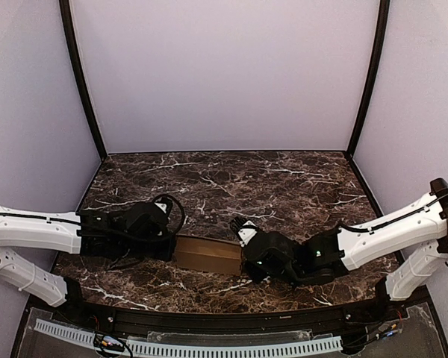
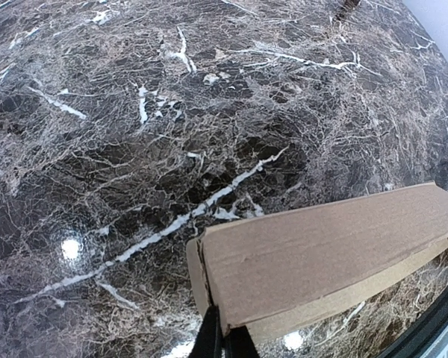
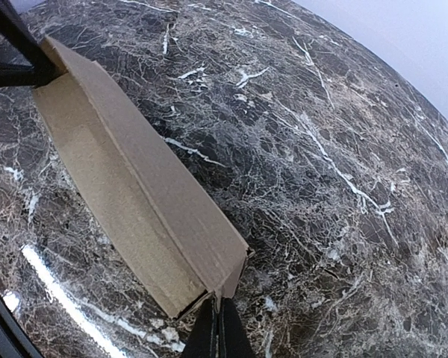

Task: Fold the paper box

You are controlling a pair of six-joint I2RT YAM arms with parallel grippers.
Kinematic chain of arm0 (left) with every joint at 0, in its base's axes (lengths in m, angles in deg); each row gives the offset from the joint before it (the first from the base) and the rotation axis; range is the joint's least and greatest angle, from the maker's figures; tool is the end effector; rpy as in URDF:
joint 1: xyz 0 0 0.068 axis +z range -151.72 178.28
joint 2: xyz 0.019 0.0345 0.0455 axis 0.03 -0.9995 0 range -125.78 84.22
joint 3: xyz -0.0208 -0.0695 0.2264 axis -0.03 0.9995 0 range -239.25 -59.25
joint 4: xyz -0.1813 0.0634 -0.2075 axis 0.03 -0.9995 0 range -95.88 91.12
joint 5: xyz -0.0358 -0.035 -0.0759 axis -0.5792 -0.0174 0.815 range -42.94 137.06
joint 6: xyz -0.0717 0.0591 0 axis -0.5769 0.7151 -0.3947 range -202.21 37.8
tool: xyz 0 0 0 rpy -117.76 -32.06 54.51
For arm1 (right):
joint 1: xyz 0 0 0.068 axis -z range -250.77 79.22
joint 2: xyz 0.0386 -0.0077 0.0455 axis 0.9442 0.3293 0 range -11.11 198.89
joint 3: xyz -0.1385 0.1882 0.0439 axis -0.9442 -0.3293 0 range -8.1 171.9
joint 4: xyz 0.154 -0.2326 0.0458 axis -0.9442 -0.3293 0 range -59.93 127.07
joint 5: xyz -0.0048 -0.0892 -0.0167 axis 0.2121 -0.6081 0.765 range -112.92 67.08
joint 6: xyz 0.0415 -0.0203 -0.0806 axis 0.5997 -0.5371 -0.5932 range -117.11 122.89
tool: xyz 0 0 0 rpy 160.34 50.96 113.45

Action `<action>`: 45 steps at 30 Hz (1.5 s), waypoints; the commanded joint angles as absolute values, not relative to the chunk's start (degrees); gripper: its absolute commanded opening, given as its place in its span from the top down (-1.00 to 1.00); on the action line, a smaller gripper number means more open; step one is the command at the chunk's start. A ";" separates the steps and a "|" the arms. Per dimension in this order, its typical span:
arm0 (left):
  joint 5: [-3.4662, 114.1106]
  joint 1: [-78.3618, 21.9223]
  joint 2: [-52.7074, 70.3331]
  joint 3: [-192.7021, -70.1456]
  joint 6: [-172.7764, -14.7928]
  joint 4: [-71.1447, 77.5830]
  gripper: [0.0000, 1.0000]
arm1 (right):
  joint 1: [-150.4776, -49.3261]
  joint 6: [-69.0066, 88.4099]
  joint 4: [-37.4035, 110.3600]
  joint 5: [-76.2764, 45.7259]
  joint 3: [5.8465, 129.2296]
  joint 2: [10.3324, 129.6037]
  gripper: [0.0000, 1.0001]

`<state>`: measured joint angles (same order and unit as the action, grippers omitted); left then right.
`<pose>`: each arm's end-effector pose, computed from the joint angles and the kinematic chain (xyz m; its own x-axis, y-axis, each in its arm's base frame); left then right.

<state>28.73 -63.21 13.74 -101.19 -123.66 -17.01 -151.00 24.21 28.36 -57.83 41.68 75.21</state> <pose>0.1725 -0.2625 0.1413 -0.7442 0.0535 -0.6658 0.3181 0.9049 -0.2829 0.1077 0.3430 0.1282 -0.3812 -0.4571 -0.8036 -0.6453 0.7540 -0.1228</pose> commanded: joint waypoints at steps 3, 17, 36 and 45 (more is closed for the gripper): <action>27.05 -67.10 12.33 -99.09 -128.85 -18.48 0.99 | -151.02 28.86 32.89 -56.62 40.96 77.30 1.00; 26.25 -68.87 10.26 -98.81 -128.93 -16.38 0.99 | -145.78 31.91 32.68 -44.31 42.36 70.20 1.00; 25.46 -68.95 8.92 -99.74 -126.50 -15.86 0.99 | -135.92 48.89 30.59 -31.32 42.54 68.35 1.00; 24.72 -69.18 8.45 -99.53 -126.07 -15.74 0.99 | -132.76 50.80 30.62 -28.27 41.27 67.14 1.00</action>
